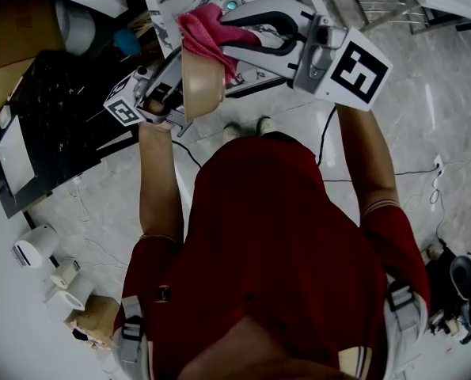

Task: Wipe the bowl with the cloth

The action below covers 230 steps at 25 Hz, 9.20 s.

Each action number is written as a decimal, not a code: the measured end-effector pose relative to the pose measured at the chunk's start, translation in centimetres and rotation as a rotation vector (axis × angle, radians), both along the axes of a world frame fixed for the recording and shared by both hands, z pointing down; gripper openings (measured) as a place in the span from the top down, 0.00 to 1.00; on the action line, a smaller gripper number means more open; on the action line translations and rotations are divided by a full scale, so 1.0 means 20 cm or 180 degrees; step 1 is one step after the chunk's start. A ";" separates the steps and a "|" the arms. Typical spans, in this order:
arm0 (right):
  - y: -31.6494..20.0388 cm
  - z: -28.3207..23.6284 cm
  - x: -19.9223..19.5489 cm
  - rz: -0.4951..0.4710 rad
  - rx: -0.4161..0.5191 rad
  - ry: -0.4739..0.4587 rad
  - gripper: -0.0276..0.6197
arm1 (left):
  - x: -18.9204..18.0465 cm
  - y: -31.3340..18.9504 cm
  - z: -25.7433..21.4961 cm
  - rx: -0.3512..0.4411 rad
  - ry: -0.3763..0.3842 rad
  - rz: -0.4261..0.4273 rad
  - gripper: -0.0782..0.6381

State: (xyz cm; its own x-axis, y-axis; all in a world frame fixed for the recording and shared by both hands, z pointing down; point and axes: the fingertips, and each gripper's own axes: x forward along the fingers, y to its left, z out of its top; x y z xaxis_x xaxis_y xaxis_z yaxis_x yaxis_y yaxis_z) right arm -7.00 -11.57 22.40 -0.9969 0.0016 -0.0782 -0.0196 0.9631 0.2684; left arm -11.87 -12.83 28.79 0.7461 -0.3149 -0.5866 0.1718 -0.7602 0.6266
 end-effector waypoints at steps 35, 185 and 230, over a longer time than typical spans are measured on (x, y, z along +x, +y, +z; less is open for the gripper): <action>-0.08 0.23 -0.10 0.0501 -0.0634 -0.0179 0.86 | -0.10 -0.06 -0.10 -0.0203 0.1091 -0.0198 0.86; 0.10 0.30 -0.06 0.0604 -0.0597 -0.0166 0.85 | -0.20 0.01 -0.02 -0.0350 0.1226 -0.1041 0.86; 0.24 0.14 -0.07 0.0631 -0.0259 -0.0294 0.85 | -0.34 -0.05 0.22 -0.0993 0.0628 -0.1764 0.86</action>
